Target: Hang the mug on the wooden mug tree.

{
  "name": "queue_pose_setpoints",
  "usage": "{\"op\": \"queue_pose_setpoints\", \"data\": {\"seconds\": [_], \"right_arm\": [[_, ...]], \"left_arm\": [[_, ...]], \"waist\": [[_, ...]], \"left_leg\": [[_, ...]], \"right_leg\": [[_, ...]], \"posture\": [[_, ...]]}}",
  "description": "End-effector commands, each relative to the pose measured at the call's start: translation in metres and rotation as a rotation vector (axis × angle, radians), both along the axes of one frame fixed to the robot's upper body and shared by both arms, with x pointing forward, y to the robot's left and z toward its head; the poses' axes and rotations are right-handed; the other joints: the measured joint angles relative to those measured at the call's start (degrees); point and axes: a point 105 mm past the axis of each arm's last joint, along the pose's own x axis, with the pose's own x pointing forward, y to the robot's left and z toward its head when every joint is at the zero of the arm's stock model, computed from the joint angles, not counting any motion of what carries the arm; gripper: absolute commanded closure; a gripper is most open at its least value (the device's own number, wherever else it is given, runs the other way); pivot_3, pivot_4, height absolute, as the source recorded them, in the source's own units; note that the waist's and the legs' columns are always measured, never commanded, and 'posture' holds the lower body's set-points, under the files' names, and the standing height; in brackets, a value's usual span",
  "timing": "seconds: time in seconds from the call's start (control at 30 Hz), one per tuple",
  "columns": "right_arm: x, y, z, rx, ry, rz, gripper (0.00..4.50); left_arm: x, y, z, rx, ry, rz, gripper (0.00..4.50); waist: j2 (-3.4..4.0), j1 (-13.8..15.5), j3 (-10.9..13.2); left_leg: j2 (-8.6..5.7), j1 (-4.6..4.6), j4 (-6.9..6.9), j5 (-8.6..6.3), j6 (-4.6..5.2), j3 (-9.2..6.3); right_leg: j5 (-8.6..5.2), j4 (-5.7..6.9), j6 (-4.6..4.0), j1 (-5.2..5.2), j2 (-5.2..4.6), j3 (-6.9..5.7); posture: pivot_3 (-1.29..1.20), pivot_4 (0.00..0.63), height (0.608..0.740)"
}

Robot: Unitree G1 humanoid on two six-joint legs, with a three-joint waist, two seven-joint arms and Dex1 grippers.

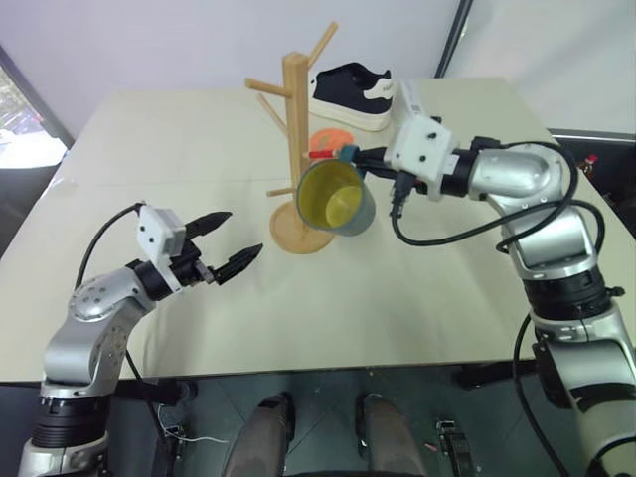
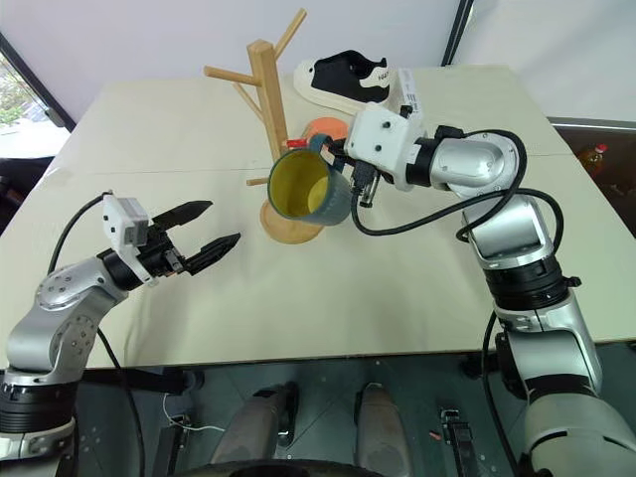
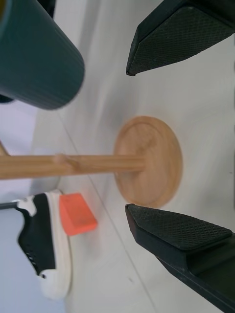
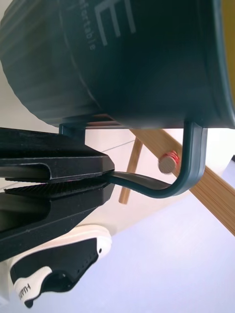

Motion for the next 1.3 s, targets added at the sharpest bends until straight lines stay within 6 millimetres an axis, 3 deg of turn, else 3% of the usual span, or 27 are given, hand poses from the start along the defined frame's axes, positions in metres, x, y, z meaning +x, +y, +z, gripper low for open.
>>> {"op": "queue_pose_setpoints", "data": {"seconds": [0.03, 0.77, 0.87, 0.97, 1.1, 1.2, 1.3], "right_arm": [[-0.001, 0.006, 0.018, 0.014, -0.047, 0.015, 4.48], [0.023, 0.026, 0.010, -0.062, -0.010, -0.008, 4.48], [0.023, 0.025, 0.013, -0.050, -0.020, -0.014, 3.51], [0.024, 0.018, 0.018, -0.050, -0.052, -0.037, 2.12], [0.022, -0.012, 0.025, 0.020, -0.047, -0.090, 2.12], [0.017, -0.038, 0.027, 0.181, -0.003, -0.117, 2.12], [0.015, -0.063, 0.012, 0.356, 0.081, -0.162, 2.12]], "left_arm": [[-0.008, -0.001, 0.013, -0.010, -0.046, -0.025, 0.00], [-0.012, -0.006, 0.024, -0.035, -0.063, -0.054, 0.00], [-0.012, -0.006, 0.024, -0.034, -0.065, -0.050, 0.00], [-0.012, -0.006, 0.025, -0.032, -0.067, -0.043, 0.00], [-0.008, 0.002, 0.022, -0.037, -0.053, 0.007, 0.00], [0.002, 0.018, 0.012, -0.037, -0.021, 0.120, 0.00], [0.010, 0.036, 0.001, -0.051, -0.006, 0.246, 0.00]], "waist": [[0.00, -0.08, 0.00], [0.00, -0.12, 0.00], [0.00, -0.12, 0.00], [0.00, -0.13, 0.00], [0.00, 0.06, 0.00], [-0.04, 0.23, -0.01], [-0.04, -0.05, -0.02]], "left_leg": [[0.00, 0.01, 0.01, 0.00, 0.00, 0.01], [-0.03, 0.01, 0.02, 0.00, 0.00, 0.01], [-0.03, 0.02, 0.03, 0.00, 0.00, 0.01], [-0.03, 0.02, 0.03, 0.00, 0.00, 0.01], [-0.03, 0.02, 0.02, 0.00, 0.00, 0.01], [-0.04, 0.00, 0.02, 0.00, 0.00, 0.00], [-0.03, 0.02, 0.04, 0.00, 0.01, 0.01]], "right_leg": [[0.00, 0.00, 0.00, 0.01, 0.00, 0.00], [0.01, 0.03, 0.00, 0.01, 0.05, 0.00], [0.01, 0.04, 0.00, 0.01, 0.06, 0.00], [0.01, 0.04, 0.00, 0.01, 0.06, 0.00], [0.01, 0.04, 0.00, 0.01, 0.06, 0.00], [0.01, 0.01, 0.00, 0.03, 0.05, 0.00], [0.01, 0.02, 0.00, 0.06, 0.05, 0.00]], "posture": [[0.00, 0.150, 0.740], [0.00, 0.150, 0.740], [0.00, 0.150, 0.740], [0.00, 0.150, 0.740], [0.00, 0.150, 0.740], [0.00, 0.150, 0.740], [0.00, 0.150, 0.740]]}}
